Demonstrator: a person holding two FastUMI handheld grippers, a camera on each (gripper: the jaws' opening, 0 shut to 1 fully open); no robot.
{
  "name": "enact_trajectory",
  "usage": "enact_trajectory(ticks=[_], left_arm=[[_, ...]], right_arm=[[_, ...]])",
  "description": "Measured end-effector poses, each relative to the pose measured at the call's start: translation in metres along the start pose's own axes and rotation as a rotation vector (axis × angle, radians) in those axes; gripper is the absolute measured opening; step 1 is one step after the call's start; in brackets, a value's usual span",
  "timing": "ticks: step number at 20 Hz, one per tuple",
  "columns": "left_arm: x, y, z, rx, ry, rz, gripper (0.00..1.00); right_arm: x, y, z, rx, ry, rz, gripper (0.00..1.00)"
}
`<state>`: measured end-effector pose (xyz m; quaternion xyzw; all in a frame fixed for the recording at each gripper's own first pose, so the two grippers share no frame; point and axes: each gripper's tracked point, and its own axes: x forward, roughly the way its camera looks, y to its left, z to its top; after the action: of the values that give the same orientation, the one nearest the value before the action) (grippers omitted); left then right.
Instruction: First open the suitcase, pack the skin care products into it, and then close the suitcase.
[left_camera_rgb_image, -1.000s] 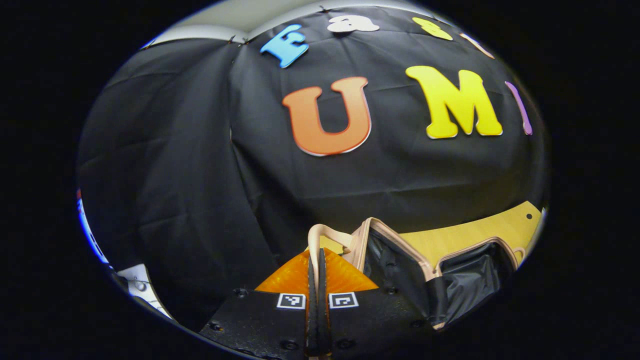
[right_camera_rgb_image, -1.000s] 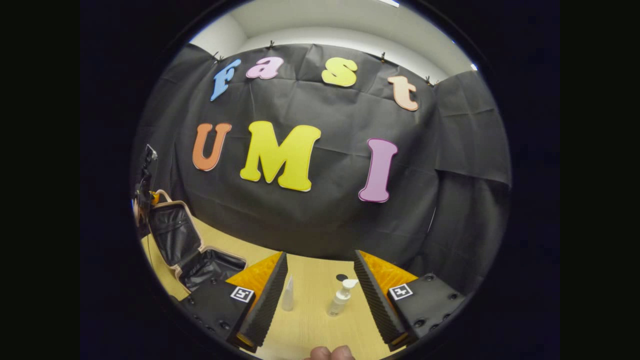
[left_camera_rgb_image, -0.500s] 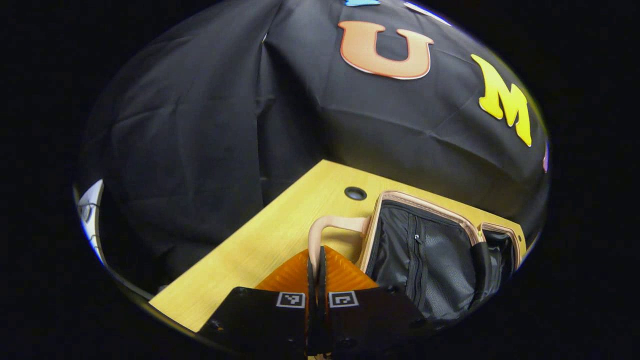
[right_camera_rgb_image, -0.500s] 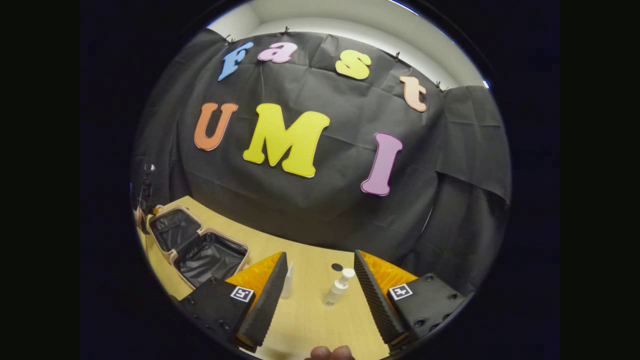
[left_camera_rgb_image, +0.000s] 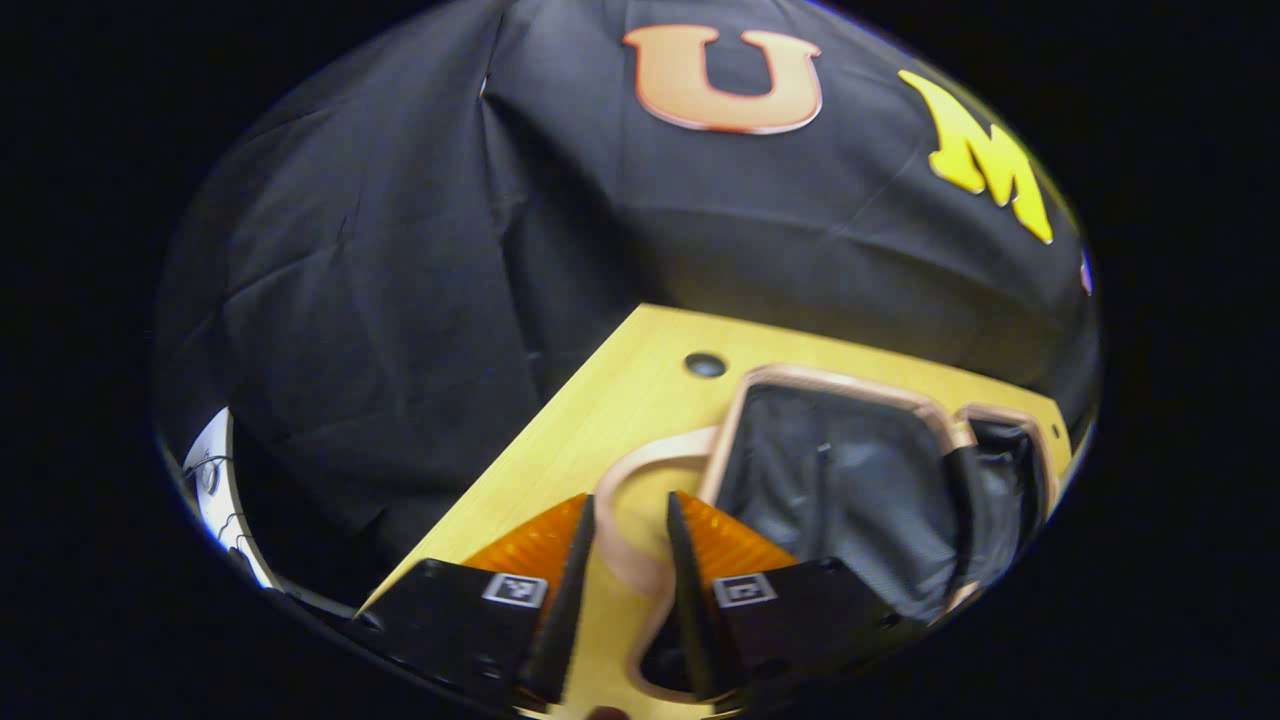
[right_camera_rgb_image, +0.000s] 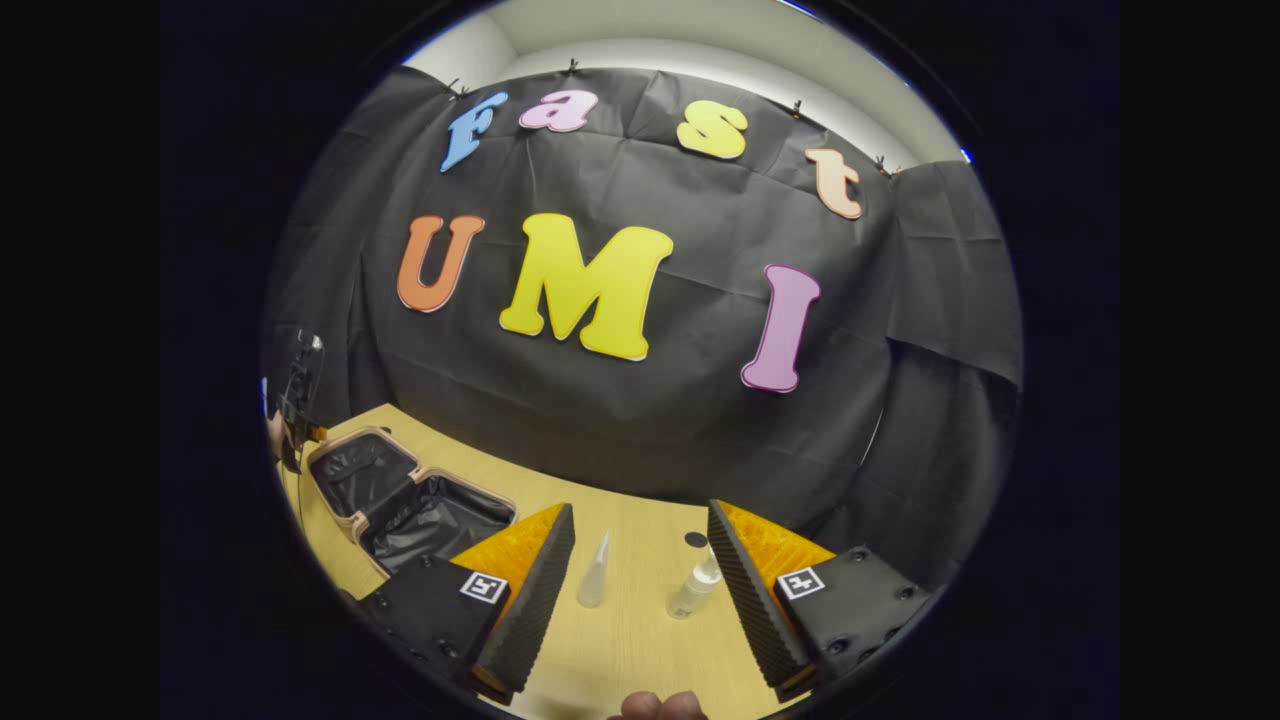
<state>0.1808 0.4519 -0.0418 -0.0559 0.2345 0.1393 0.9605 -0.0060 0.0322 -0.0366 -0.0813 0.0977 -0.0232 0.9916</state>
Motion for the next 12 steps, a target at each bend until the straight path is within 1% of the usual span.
enact_trajectory(ticks=[1,3,5,7,9,12], left_arm=[[-0.016,-0.014,0.012,0.017,-0.039,0.003,0.68],[-0.049,-0.053,0.036,0.010,-0.120,-0.026,0.96],[-0.085,-0.103,0.051,-0.006,-0.170,-0.070,0.96],[-0.116,-0.146,0.055,0.017,-0.209,-0.095,0.97],[-0.141,-0.196,0.052,0.019,-0.224,-0.131,0.97],[-0.168,-0.270,0.035,0.003,-0.220,-0.179,0.97]], right_arm=[[0.001,-0.003,-0.002,0.015,-0.001,0.003,0.78],[0.003,-0.011,-0.006,0.042,-0.004,0.004,0.79],[0.005,-0.022,-0.008,0.056,-0.015,0.004,0.78],[0.008,-0.038,-0.013,0.084,-0.015,0.002,0.79],[0.011,-0.056,-0.026,0.108,0.005,-0.009,0.80],[0.014,-0.084,-0.044,0.124,0.025,-0.028,0.79]])
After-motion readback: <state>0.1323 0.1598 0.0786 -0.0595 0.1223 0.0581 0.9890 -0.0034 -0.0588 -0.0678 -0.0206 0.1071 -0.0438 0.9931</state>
